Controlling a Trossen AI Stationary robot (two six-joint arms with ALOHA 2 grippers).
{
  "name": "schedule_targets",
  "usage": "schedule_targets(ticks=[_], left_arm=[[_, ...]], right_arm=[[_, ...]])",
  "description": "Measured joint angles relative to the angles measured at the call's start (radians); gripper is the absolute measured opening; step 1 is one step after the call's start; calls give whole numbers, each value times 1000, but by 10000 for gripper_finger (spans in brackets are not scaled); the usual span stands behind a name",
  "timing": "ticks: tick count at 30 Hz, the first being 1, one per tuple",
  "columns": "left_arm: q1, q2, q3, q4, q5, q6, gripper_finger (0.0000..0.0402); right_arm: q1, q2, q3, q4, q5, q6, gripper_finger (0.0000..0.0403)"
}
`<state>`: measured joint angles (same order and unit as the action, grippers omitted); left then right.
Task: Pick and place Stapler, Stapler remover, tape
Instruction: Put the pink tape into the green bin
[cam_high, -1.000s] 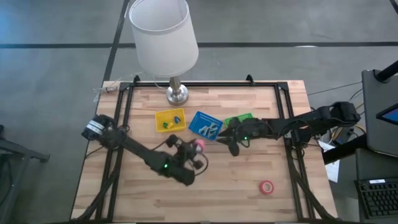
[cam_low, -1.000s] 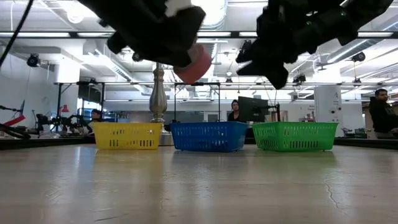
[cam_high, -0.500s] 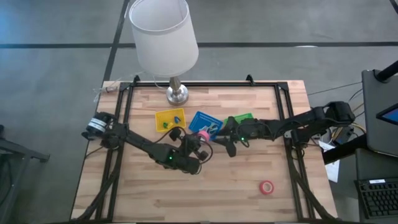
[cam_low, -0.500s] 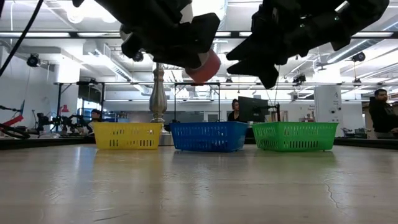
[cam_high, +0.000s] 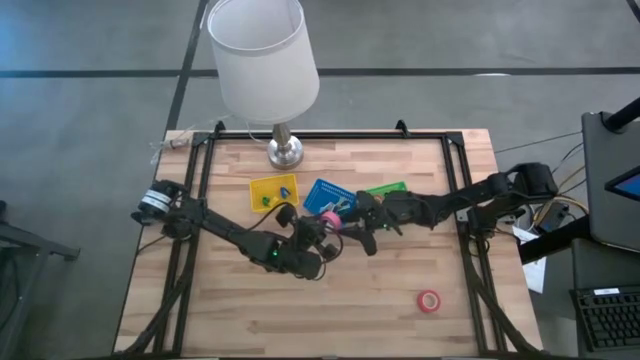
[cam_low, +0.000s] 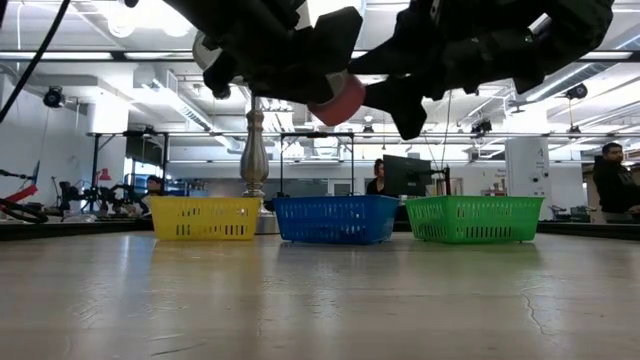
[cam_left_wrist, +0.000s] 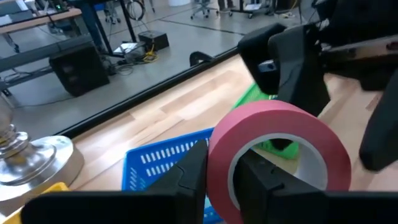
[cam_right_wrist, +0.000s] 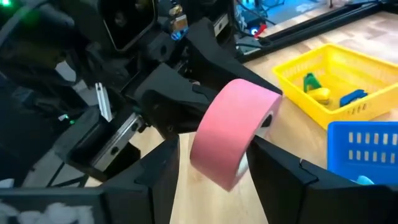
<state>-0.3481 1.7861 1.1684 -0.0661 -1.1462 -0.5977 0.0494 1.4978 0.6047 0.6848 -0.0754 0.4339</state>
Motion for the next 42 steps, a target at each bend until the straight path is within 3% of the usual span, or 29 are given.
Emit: schedule_targets(ticks=[13, 27, 34, 42], left_arm=[[2, 0, -7, 55, 31, 39, 66], [0, 1, -9, 55, 101, 38, 67], [1, 1, -9, 52, 122, 44, 68], [0, 0, -10, 48, 129, 46, 126]], right_arm=[[0, 93, 62, -1, -4, 0, 178], [-1, 57, 56, -84, 15, -31, 109], [-1, 54, 58, -106, 18, -39, 108], [-2, 54, 57, -116, 27, -29, 106]])
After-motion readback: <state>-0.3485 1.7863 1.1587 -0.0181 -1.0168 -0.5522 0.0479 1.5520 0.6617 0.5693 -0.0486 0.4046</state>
